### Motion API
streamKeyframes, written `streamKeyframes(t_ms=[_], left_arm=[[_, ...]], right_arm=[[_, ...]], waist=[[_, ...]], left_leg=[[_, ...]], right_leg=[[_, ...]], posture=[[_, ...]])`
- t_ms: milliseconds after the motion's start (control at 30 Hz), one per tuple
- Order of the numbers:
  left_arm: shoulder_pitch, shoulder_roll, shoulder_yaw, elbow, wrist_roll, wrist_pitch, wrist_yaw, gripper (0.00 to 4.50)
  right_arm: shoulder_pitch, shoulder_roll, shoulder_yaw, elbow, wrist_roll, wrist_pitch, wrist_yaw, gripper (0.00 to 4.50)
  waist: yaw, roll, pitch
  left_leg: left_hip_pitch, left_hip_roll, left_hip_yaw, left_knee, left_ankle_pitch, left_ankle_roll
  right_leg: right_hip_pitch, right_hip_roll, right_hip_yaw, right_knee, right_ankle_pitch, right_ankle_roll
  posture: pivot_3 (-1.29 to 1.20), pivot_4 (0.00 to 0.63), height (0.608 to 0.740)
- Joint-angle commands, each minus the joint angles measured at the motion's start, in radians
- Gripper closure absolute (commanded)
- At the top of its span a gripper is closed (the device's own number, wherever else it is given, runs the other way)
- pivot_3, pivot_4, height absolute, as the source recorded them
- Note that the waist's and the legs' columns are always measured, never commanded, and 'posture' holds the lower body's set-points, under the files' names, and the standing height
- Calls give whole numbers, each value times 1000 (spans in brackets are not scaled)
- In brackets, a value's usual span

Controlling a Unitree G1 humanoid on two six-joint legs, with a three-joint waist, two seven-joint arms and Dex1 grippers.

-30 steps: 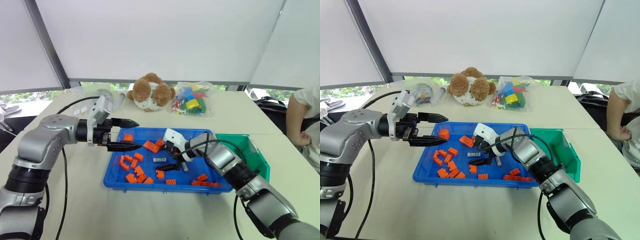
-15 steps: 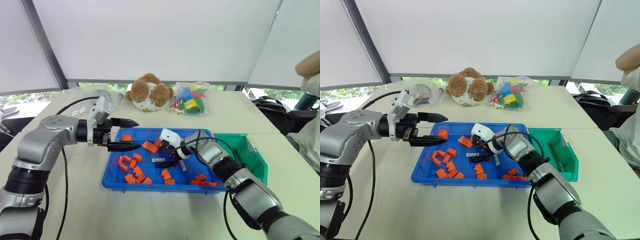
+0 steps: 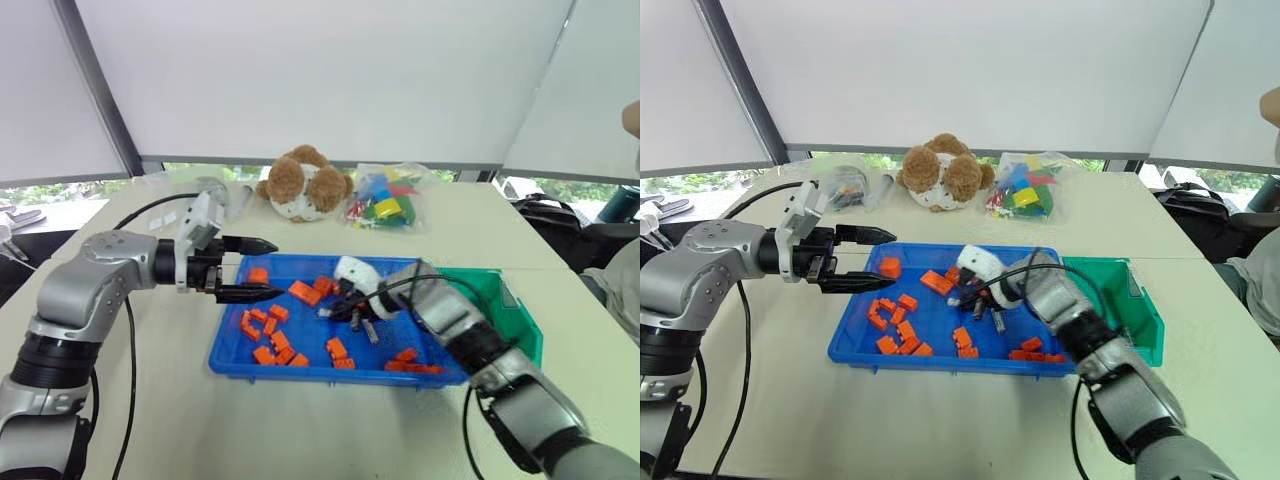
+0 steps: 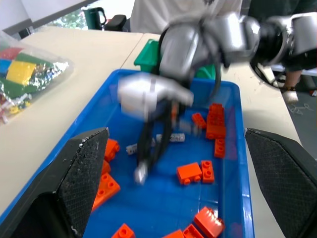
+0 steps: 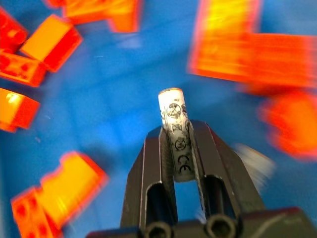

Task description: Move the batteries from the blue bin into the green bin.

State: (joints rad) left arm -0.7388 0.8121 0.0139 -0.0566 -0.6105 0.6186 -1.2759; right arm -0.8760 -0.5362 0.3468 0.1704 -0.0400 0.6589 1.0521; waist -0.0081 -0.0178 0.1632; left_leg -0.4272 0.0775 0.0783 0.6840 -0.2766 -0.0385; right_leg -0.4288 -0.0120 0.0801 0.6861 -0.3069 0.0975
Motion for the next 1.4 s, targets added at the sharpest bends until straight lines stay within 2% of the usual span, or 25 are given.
streamKeyframes(t_ms=[33, 133, 233, 333, 467, 533, 600, 700, 733, 900, 1033, 1233, 1400], left_arm=[[-6, -9, 8, -6, 4, -24, -4, 0], [-7, -24, 0, 9, 13, -37, -10, 0], [-16, -42, -9, 24, 21, -49, -18, 0], [-30, -59, -20, 43, 29, -61, -25, 0], [-49, -78, -33, 65, 42, -74, -33, 0], [-53, -83, -36, 71, 48, -78, -36, 0], [-56, -86, -37, 74, 50, -79, -38, 0], [-55, -81, -31, 70, 51, -75, -41, 0], [-54, -80, -29, 67, 52, -72, -40, 0], [-54, -74, -22, 60, 52, -63, -36, 0], [-58, -73, -20, 56, 52, -59, -31, 0], [-59, -61, -16, 46, 50, -53, -25, 0], [-51, -52, -10, 32, 46, -47, -19, 0]], right_arm=[[23, -145, -223, -255, 45, 125, -41, 4467], [88, -289, -351, -342, 49, 218, -67, 4467], [187, -409, -428, -391, 56, 279, -69, 4467], [293, -481, -468, -411, 69, 303, -75, 4467], [376, -509, -479, -414, 92, 310, -91, 4467], [390, -506, -480, -408, 101, 312, -105, 3409], [392, -502, -485, -403, 117, 321, -115, 2637], [358, -506, -475, -427, 147, 323, -116, 1063], [340, -496, -473, -451, 175, 324, -103, 572], [217, -379, -400, -542, 300, 414, -111, 572], [161, -230, -252, -538, 296, 444, -191, 572], [98, -30, -104, -387, 243, 469, -345, 572], [73, 76, -61, -255, 196, 475, -451, 572]], waist=[[-2, 0, 0], [-3, 0, 0], [-3, 0, 0], [-9, 0, 0], [-12, 0, 0], [-10, 0, 0], [-8, 0, 0], [-6, 0, 0], [-5, 0, 0], [-13, 0, 0], [-8, 0, 0], [-5, 0, 0], [-6, 0, 0]], left_leg=[[0, 0, 0, 0, -1, 1], [1, 0, 0, -1, -1, 1], [1, 0, 0, -1, -1, 2], [2, 0, 1, -1, -1, 2], [2, 0, 1, -1, -1, 2], [2, 0, 1, -1, -1, 2], [2, 0, 1, -1, -1, 2], [2, 0, 1, -1, -1, 2], [2, 0, 1, -1, -1, 2], [2, 1, 0, -1, -1, 2], [2, 1, 0, -1, -1, 2], [1, 0, 0, 0, -1, 2], [1, 0, 0, 0, -1, 2]], right_leg=[[0, 0, 0, 0, 0, 0], [0, 1, 0, -1, 0, 0], [1, 1, 0, -2, 0, 0], [1, 1, 1, -2, 0, 0], [1, 2, 2, -2, 0, 0], [1, 2, 2, -2, 0, 0], [1, 1, 2, -2, 0, 0], [1, 1, 2, -2, 0, 0], [1, 1, 2, -2, 0, 0], [1, 2, 2, -1, 0, 0], [1, 2, 1, -1, 0, 0], [1, 1, 1, -2, 0, 0], [0, 1, 1, -1, 0, 0]], posture=[[0, 150, 733], [0, 150, 733], [0, 150, 733], [0, 150, 733], [0, 150, 733], [0, 150, 733], [0, 150, 733], [0, 150, 733], [0, 150, 733], [0, 150, 733], [0, 150, 733], [0, 150, 733], [0, 150, 733]])
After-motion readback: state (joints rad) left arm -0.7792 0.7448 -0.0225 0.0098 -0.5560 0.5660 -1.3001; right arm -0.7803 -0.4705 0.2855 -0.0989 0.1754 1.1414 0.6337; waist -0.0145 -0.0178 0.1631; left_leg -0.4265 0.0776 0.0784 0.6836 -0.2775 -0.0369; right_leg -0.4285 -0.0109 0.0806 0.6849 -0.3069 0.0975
